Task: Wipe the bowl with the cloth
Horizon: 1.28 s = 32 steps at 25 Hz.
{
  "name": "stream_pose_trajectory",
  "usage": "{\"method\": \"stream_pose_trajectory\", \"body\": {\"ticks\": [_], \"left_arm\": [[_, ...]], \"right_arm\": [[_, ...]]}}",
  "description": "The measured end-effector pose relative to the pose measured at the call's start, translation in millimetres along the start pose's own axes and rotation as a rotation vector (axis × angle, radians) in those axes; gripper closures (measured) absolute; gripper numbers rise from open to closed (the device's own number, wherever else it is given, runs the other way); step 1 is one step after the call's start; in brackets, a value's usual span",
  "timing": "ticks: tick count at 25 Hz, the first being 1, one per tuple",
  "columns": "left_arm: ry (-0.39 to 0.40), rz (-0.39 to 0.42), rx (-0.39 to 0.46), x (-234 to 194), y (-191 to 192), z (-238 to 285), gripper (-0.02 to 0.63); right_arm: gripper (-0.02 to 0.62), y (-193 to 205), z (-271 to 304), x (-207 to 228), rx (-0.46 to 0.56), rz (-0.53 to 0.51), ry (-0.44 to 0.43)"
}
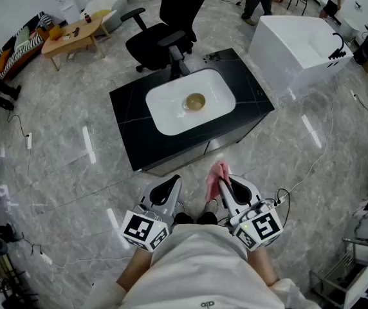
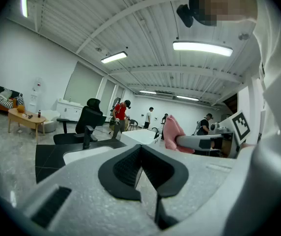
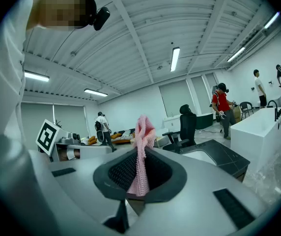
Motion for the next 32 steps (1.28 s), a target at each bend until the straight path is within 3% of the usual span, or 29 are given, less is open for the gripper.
{"method": "stream_pose_trajectory", "body": {"ticks": [13, 23, 32], "left_arm": [[0.012, -0.001, 0.002, -15, 2, -20, 0.594], [0.036, -0.003, -0.018, -29, 9, -37, 0.594], [0.051, -0.016, -0.052, -44, 23, -37, 0.594]], "right_arm": [[0.566, 5, 12, -24, 0.016, 0.026, 0.006], [0.566, 6, 16, -32, 0.06, 0.061, 0.101], [0.566, 24, 10, -33, 0.017, 0.092, 0.151]]}}
Point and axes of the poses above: the fingertips, and each gripper's own axes: z forward along the fingers, x to its right, y out of its underside, the point moved 4 cm from there along -z, backward along the fingers, and after that the axes turned 11 degrees about z, right-handed, at the moved point
